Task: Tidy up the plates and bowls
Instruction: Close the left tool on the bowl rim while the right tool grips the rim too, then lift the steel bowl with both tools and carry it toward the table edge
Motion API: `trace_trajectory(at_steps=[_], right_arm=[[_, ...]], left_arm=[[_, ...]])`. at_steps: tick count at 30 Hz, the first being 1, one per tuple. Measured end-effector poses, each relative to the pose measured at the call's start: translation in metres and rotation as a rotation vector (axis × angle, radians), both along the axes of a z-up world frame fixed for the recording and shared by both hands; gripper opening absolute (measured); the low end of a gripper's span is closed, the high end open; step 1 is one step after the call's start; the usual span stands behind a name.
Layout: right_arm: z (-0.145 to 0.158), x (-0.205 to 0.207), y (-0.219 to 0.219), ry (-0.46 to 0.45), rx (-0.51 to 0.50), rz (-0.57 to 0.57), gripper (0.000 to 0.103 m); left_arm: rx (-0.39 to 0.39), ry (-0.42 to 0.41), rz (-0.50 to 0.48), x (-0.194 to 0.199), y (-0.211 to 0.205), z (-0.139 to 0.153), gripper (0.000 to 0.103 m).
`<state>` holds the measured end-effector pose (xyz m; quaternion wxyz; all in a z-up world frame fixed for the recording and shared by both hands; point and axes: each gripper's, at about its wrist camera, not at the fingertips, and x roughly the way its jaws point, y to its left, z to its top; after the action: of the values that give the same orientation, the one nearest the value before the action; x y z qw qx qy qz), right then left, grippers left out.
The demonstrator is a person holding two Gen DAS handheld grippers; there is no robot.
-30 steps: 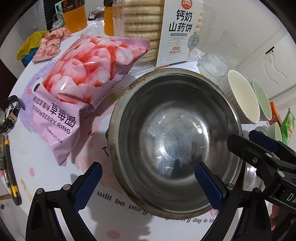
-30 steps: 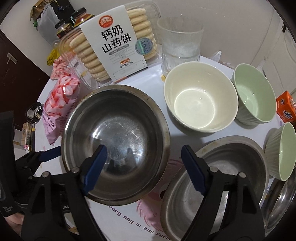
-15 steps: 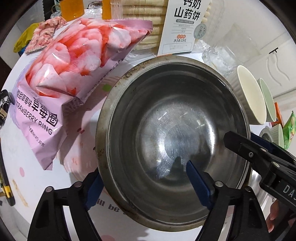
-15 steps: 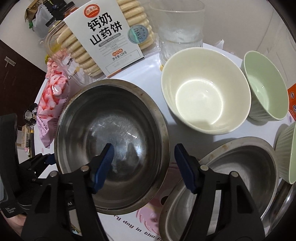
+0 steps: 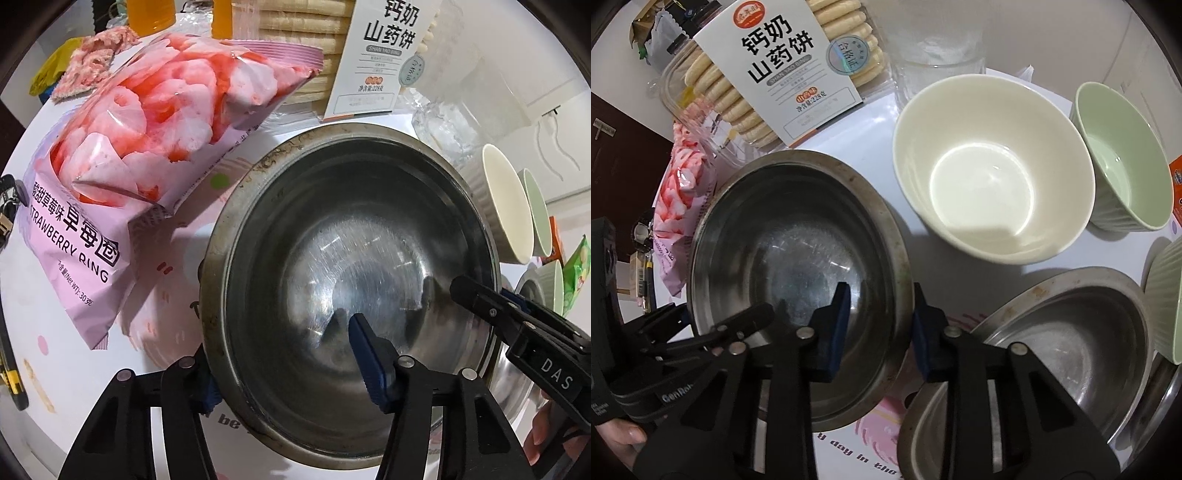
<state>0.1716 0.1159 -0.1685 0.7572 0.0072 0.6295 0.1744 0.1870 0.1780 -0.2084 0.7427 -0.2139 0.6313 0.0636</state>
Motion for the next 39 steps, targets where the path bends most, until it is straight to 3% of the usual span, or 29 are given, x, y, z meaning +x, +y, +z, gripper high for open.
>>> trace_trajectory(at_steps=[8, 20, 26, 28, 39], right_arm=[[-0.004, 0.004, -0.003, 0.006, -0.014, -0.011, 0.014], [0.004, 0.001, -0.002, -0.015, -0.026, -0.01, 0.013], [0.012, -0.005, -0.005, -0.028, -0.026, -0.007, 0.013], [0.014, -0.007, -0.007, -0.033, -0.025, -0.008, 0.013], [0.04, -0.042, -0.008, -0.088, 0.005, -0.047, 0.013]], left_arm=[[-0.028, 0.002, 0.028, -0.003, 0.026, 0.003, 0.045], [-0.057, 0.015, 0.075, -0.024, 0.074, -0.001, 0.016], [-0.076, 0.002, 0.085, -0.039, 0.098, -0.001, 0.015], [-0.076, -0.01, 0.087, -0.062, 0.103, 0.01, 0.015], [-0.059, -0.051, 0.065, -0.104, 0.134, 0.046, 0.015]])
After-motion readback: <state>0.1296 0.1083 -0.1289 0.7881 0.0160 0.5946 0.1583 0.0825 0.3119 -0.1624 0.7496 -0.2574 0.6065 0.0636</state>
